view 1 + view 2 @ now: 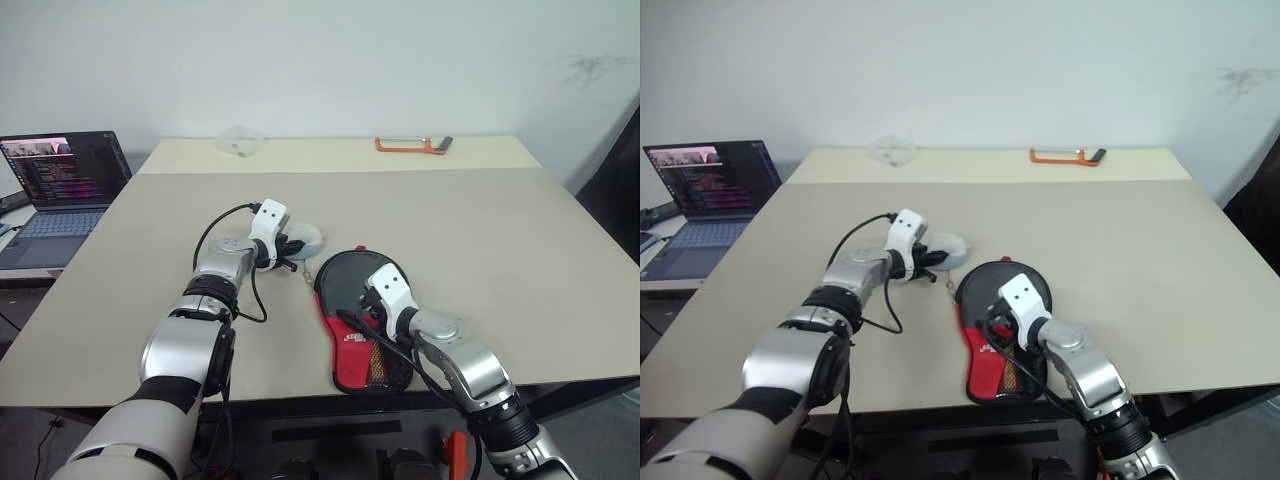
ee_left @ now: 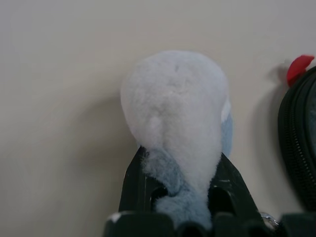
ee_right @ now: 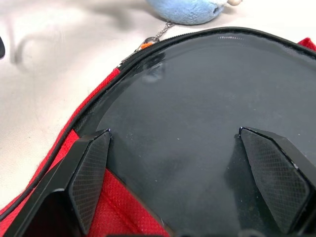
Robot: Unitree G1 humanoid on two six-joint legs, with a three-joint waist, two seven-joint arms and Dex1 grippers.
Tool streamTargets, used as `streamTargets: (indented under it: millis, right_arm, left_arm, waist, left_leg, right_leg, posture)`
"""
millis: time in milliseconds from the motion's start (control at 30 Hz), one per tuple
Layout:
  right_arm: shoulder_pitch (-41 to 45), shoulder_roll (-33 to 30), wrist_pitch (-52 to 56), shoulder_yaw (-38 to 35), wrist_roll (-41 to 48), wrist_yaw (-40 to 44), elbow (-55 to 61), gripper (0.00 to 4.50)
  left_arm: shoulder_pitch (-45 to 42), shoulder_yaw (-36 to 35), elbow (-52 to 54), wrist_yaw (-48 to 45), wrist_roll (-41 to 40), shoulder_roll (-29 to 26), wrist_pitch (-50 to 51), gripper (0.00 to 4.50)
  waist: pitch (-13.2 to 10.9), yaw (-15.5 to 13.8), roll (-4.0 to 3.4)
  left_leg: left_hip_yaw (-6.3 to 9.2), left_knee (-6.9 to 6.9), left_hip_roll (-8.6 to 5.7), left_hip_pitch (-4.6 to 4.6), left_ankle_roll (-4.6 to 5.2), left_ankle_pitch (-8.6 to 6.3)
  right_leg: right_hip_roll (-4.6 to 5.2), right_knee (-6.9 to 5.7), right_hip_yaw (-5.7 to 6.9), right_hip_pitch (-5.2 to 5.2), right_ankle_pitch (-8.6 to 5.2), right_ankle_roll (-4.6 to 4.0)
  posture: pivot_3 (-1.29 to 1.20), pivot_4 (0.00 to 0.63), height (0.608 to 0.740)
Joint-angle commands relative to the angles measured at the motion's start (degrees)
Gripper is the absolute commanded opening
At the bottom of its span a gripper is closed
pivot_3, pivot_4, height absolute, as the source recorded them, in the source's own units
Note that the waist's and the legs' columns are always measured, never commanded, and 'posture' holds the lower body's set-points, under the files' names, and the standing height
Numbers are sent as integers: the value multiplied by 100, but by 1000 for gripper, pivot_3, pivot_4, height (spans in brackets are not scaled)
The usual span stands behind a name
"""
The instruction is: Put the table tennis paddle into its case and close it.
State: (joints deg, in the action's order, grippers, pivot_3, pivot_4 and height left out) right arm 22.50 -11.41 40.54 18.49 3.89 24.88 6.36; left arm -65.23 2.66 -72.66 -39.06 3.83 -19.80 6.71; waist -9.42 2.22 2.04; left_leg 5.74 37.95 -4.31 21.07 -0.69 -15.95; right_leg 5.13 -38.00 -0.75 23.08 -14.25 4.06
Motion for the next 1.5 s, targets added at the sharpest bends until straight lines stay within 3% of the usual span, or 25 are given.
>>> streamTargets:
  millis: [33, 433, 900, 1200, 1500]
  right_arm:
    - [-224, -71, 477, 329, -86, 110, -416, 4500]
    - [-507, 78, 683, 820, -188, 126, -397, 4500]
    - [-955, 14, 1099, 892, -221, 123, 93, 4500]
    - [-1080, 63, 1196, 928, -235, 85, 172, 4500]
    - [-1150, 44, 1242, 921, -215, 72, 259, 4500]
  left_arm:
    - [-297, 378, -207, 249, 528, 126, -327, 290]
    - [-1536, 1332, -600, 1923, 2030, 1152, -1231, 289]
    - [-1771, 1902, -680, 2595, 2924, 1796, -1797, 289]
    - [-1930, 2877, -696, 2932, 3873, 2337, -2721, 289]
    - [-1908, 3108, -652, 2915, 4017, 2731, -3475, 289]
  waist:
    - [8, -5, -1]
    - [20, -34, 4]
    - [62, -49, -12]
    - [77, -42, -38]
    - [81, -49, -44]
  left_leg:
    - [0, -2, 0, -4, 0, 0]
    - [13, -4, 1, -17, -1, -1]
    - [28, -11, -1, -20, -1, -9]
    - [43, -16, 1, -22, 6, -18]
    - [43, -21, 0, -21, 8, -28]
  right_leg:
    - [0, -1, 0, -6, 0, 0]
    - [-1, 7, 14, -35, -17, 33]
    - [1, 39, 30, -57, -31, 55]
    - [1, 79, 48, -83, -33, 59]
    - [2, 95, 49, -85, -37, 66]
  posture:
    - [0, 150, 740]
    - [0, 150, 740]
    - [0, 150, 740]
    - [0, 150, 740]
    - [0, 150, 740]
